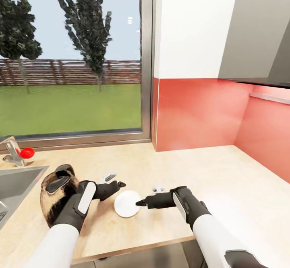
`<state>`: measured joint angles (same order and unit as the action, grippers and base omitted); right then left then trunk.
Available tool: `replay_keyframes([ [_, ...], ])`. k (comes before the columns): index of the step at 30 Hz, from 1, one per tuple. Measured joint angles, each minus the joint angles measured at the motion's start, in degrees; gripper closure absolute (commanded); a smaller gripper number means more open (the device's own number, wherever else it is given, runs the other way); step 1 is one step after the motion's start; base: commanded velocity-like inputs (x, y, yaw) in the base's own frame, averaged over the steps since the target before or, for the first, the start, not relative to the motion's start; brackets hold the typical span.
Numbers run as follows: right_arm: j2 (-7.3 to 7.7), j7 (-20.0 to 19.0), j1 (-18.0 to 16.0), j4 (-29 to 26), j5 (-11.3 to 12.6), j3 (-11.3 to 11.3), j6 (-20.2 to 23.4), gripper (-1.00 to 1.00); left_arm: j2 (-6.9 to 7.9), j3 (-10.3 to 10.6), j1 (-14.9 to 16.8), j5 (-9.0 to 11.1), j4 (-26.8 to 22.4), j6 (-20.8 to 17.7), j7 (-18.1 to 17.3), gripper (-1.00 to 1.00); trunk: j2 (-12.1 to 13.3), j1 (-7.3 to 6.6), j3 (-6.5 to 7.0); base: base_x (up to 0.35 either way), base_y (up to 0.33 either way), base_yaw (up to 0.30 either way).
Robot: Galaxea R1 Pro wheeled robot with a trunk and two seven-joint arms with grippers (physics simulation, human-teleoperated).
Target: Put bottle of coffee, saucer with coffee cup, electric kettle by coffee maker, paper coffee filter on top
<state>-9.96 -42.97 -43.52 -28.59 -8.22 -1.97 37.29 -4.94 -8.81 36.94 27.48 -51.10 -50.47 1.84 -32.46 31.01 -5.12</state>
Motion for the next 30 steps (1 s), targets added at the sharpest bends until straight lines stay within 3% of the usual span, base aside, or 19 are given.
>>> replay_keyframes([
  [25, 0.0, -0.2, 0.0, 2.5, 0.3, -0.1, -0.4, -1.0, 0.12, -0.3, -0.8, -0.2, 0.1, 0.1, 0.0, -1.0, 0.0, 0.0, 0.01, 0.034, 0.0, 0.0],
  [30, 0.0, -0.2, 0.0, 2.9, -0.1, 0.1, -0.2, -1.0, 0.13, -2.3, -0.9, -0.2, 0.1, 0.2, 0.1, -1.0, 0.0, 0.01, 0.0, 0.03, 0.0, 0.0],
])
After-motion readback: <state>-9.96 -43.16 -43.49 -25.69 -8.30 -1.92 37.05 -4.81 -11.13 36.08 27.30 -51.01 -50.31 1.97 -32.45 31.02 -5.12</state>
